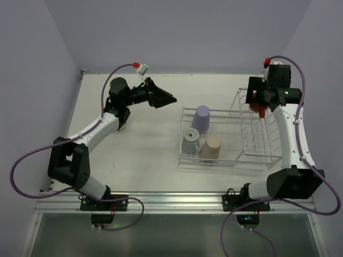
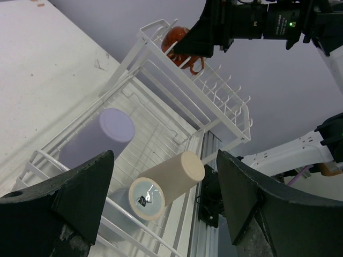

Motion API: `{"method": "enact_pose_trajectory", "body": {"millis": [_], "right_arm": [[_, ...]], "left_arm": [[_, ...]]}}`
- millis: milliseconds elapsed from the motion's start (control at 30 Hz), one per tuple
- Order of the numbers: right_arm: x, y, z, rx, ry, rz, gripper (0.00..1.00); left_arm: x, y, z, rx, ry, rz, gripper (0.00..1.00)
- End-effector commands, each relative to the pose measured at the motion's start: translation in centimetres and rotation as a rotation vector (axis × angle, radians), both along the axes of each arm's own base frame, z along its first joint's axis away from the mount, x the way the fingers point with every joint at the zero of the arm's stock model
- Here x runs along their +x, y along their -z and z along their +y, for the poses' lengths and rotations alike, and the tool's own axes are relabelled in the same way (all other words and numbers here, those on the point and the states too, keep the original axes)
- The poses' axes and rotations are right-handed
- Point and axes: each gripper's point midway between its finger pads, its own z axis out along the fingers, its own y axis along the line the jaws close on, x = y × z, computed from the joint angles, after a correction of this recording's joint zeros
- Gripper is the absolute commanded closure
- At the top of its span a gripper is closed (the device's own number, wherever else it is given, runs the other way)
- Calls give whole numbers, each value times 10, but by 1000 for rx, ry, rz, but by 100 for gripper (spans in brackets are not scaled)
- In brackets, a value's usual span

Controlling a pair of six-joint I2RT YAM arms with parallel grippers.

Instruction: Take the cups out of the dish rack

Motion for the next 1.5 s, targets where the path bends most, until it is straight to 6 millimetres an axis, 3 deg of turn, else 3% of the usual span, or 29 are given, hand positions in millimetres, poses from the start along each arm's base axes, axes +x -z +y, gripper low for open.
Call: {"method": "enact_pose_trajectory", "body": {"millis": [0,200,467,1467], "right_arm": [[-3,32,8,58,-7,92,100],[-3,25,14,89,-9,62,100],[-4,1,5,68,55,-4,100],[-12,-30,-2,40,83,-86,100]], "left_arm": [[-4,-7,-3,-16,21,-38,19],[-4,-8,-2,-16,18,-37,19],[-4,-9,-4,-21,19,-34,19],[-7,-6,-10,-17,33,-33,19]]}}
